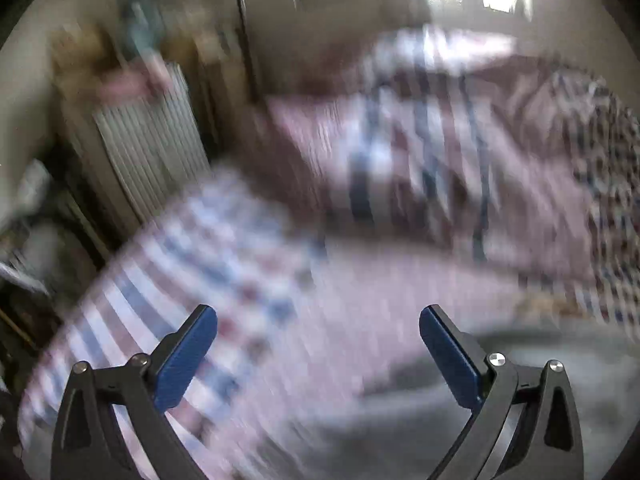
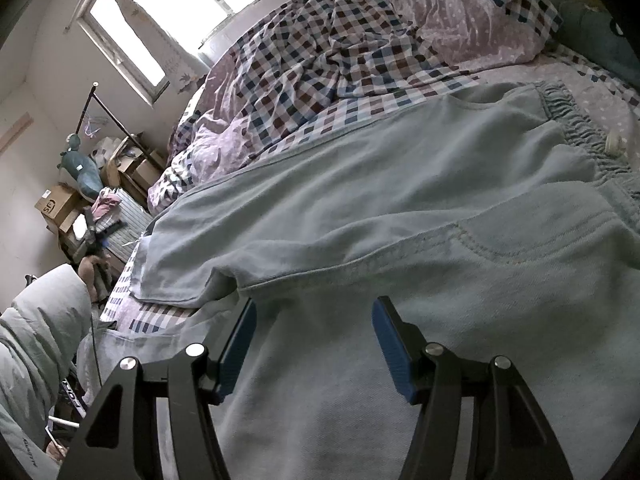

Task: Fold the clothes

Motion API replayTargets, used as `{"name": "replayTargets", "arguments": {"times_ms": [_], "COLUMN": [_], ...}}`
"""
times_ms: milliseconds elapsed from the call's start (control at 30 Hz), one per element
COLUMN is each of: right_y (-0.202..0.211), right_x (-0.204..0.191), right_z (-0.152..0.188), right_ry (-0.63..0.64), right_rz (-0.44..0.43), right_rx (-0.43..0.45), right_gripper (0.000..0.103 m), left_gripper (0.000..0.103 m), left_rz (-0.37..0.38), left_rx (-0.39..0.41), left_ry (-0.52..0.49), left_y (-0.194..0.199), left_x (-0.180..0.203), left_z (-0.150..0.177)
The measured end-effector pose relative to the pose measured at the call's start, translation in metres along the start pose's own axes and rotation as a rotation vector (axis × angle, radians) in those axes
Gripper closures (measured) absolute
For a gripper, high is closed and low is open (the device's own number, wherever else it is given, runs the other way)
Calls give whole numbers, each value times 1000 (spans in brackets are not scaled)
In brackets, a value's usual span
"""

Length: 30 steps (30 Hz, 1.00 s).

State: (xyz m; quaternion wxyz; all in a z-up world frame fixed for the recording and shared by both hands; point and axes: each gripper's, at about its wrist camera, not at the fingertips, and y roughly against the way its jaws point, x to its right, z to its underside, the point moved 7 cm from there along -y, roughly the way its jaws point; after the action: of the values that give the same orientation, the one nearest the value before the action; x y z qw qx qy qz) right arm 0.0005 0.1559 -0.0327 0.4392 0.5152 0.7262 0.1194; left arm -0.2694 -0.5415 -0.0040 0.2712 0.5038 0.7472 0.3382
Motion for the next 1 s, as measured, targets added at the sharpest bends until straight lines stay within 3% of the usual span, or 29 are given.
{"name": "replayTargets", "arguments": {"times_ms": [33,133,233,333,433,467,500,533,567,600,700,800,933,1000], "right_y": [-1,-3,-6,-8,-10,-11,-12,-13,-14,-15,-17,-17,-15,-14], "right_x": [0,0,-2,-3,-3,-4,-4,-4,-4,-4,-5,-7,-9,-8], "right_z": [0,1,3,4,4,5,5,5,6,6,6,7,6,6], "right_ry": [-2,-5,2,6,8,9,11,13,12,9,6,9,19,14], "right_rz": [1,2,5,5,6,6,9,12,13,11,9,2,4,4], "right_rx": [-1,-6,-13,-17,-20,-21,-22,-22,-24,-27,-30,-27,-21,-19], "right_gripper": [39,39,39,39,39,39,39,39,39,39,39,39,39,39], "left_gripper": [10,15,20,22,23,28,40,65,77,82,85,85,84,84], "left_rz": [36,215,320,376,372,378,385,392,401,408,380,336,180,76], "left_rx": [-79,-208,-303,-287,-259,-250,-242,-230,-210,-190,-95,45,277,224], "left_ry": [24,179,211,205,200,208,216,222,224,223,210,292,424,508], "left_y": [-15,-40,-52,-48,-49,-49,-50,-50,-49,-47,-32,-11,31,24], "left_x": [1,7,21,28,33,36,39,42,45,49,49,28,-19,-44], "left_z": [11,34,52,50,44,42,39,37,34,31,19,1,-5,4]}}
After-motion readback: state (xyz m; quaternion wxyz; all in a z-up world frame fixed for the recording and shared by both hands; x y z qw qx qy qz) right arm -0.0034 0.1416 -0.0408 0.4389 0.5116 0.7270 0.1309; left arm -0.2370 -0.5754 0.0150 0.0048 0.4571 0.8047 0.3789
